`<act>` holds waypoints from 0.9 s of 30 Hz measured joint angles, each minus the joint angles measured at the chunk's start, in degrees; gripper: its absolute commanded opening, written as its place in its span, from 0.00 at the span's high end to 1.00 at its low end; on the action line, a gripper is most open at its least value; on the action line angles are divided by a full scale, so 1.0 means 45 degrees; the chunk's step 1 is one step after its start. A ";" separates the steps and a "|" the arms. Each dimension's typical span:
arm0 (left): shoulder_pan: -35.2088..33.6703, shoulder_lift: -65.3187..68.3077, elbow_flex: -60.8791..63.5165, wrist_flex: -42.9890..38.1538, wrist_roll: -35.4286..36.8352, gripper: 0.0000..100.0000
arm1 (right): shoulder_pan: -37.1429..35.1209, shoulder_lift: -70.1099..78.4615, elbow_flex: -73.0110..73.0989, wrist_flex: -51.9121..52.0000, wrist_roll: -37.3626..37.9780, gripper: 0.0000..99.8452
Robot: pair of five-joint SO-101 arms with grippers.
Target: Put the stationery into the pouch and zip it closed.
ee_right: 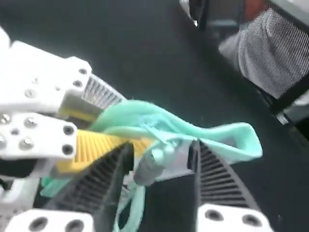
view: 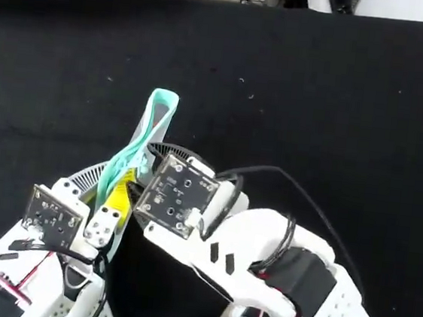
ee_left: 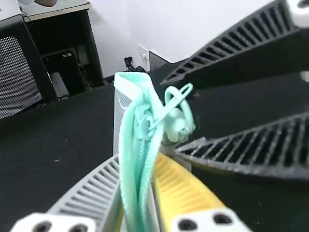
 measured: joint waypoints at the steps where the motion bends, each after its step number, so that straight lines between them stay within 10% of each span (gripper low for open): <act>1: 0.0000 0.0000 0.0000 0.0000 0.0000 0.97 | 0.0000 0.0000 0.0000 -0.0020 0.0000 0.81; 7: 0.0000 0.0000 0.0000 0.0000 0.0000 0.97 | 0.0020 0.0000 0.0000 -0.0020 0.0000 0.99; 27: 0.0000 0.0000 -0.0020 0.0078 0.0000 0.97 | 0.1231 -0.0899 0.0000 -0.0488 0.0039 0.99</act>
